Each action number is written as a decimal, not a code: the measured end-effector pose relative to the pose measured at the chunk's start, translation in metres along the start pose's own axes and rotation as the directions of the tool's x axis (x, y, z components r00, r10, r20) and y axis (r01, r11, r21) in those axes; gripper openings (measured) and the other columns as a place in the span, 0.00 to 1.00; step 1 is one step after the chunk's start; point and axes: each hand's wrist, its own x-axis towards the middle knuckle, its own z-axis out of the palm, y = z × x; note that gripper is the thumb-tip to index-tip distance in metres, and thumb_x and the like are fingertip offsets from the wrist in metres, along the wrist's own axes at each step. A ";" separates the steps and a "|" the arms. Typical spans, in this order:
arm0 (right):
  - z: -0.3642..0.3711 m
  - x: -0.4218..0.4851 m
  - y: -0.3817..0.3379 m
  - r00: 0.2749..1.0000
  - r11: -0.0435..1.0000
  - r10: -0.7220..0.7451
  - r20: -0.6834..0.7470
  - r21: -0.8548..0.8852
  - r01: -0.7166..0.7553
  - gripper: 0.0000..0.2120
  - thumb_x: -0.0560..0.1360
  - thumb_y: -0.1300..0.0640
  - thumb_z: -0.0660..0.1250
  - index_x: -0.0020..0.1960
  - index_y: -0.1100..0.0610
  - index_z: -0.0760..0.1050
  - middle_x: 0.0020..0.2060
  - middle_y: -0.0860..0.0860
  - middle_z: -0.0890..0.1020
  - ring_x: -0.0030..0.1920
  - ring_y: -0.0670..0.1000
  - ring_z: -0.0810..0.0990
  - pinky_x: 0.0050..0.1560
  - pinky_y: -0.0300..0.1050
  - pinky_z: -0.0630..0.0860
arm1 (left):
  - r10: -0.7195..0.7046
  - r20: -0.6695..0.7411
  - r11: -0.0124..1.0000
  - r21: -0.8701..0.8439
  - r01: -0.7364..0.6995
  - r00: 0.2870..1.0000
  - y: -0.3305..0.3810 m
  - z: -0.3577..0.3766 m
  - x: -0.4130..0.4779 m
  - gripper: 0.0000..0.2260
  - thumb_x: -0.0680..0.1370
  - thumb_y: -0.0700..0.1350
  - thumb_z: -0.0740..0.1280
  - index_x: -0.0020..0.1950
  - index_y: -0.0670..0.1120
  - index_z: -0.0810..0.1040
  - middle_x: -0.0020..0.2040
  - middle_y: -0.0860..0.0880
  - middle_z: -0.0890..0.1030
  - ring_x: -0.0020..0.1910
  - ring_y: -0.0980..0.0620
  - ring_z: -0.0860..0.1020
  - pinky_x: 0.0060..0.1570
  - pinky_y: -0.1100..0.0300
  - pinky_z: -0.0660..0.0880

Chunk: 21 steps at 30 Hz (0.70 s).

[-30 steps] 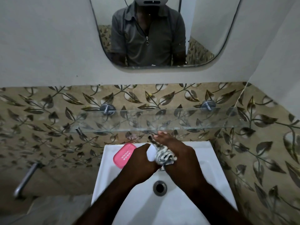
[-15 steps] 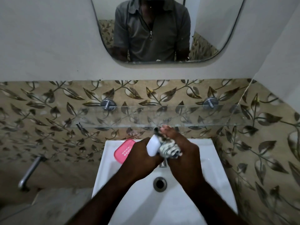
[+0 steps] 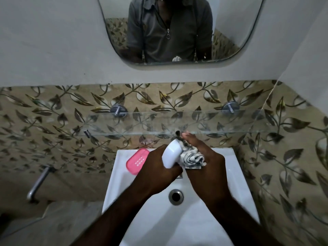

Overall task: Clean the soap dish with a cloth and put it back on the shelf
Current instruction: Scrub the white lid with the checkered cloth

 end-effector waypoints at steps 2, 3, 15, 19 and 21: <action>0.001 -0.005 -0.006 0.971 0.964 -0.229 0.072 -0.119 0.236 0.24 0.72 0.64 0.63 0.65 0.49 0.75 0.65 0.46 0.78 0.68 0.46 0.74 0.71 0.42 0.68 | 0.010 0.015 0.998 -0.058 -0.009 1.000 0.000 -0.001 0.000 0.07 0.72 0.52 0.63 0.47 0.61 0.77 0.48 0.66 0.80 0.50 0.69 0.76 0.51 0.73 0.70; 0.000 -0.005 -0.006 0.945 0.933 -0.307 0.114 -0.160 0.323 0.23 0.72 0.63 0.61 0.66 0.50 0.74 0.66 0.47 0.76 0.70 0.48 0.73 0.72 0.42 0.66 | 0.016 0.007 0.998 -0.064 -0.015 1.000 -0.001 0.000 0.000 0.08 0.72 0.53 0.60 0.48 0.62 0.76 0.48 0.68 0.79 0.52 0.71 0.75 0.52 0.75 0.68; -0.009 -0.007 0.014 0.904 0.702 0.283 0.319 0.573 -0.422 0.32 0.65 0.49 0.80 0.67 0.49 0.75 0.60 0.60 0.81 0.61 0.72 0.75 0.60 0.72 0.71 | -0.217 -0.207 0.853 -0.515 0.082 0.954 -0.002 0.014 -0.007 0.27 0.63 0.79 0.59 0.46 0.62 0.80 0.45 0.53 0.81 0.51 0.45 0.80 0.53 0.45 0.77; -0.011 -0.001 0.011 0.938 0.696 0.279 0.206 0.629 -0.345 0.29 0.64 0.52 0.81 0.63 0.51 0.78 0.62 0.54 0.81 0.63 0.57 0.79 0.61 0.55 0.77 | -0.314 -0.170 0.827 -0.533 0.180 0.934 -0.001 0.008 0.002 0.24 0.70 0.71 0.60 0.56 0.57 0.76 0.60 0.41 0.79 0.60 0.39 0.77 0.57 0.44 0.76; -0.014 0.002 0.012 0.950 0.739 0.264 0.167 0.598 -0.310 0.25 0.68 0.61 0.78 0.64 0.54 0.77 0.62 0.52 0.81 0.63 0.54 0.79 0.60 0.51 0.77 | -0.371 -0.096 0.742 -0.629 0.233 0.923 -0.001 0.005 0.004 0.20 0.74 0.62 0.58 0.58 0.52 0.77 0.55 0.43 0.83 0.54 0.44 0.81 0.48 0.53 0.79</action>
